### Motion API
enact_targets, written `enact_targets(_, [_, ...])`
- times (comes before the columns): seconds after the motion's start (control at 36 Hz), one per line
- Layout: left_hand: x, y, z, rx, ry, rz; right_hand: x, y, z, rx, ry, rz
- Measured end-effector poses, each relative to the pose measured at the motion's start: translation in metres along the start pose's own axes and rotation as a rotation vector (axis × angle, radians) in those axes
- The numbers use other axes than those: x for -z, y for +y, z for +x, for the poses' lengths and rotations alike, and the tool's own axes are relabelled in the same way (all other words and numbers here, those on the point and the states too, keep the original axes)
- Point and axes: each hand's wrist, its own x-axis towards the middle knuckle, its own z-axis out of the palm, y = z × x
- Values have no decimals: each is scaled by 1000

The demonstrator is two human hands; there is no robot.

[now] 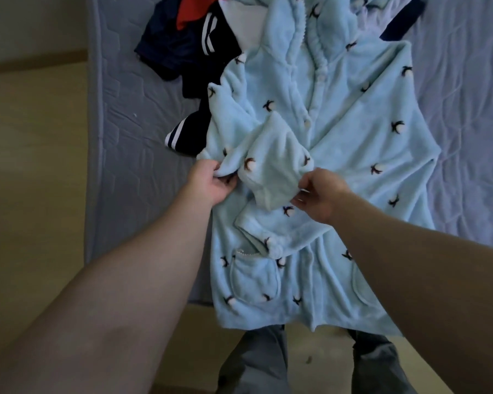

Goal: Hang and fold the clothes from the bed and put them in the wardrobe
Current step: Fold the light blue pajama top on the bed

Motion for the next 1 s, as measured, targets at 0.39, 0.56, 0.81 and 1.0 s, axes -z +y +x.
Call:
enact_targets(0.39, [-45,-39,-27,-198,-128,-83,146,-15,-30,-43,53,-1537])
enact_targets(0.56, [-42,-40,-12,-122,85,22,130,-1,-12,-7,-9,-1665])
enact_targets(0.81, [-49,-12,-5,-545,705,1198,115,2,8,53,172,-1501])
enact_targets(1.0, [-110,17,5,-1166,321,1992,121,-1,16,48,154,-1612])
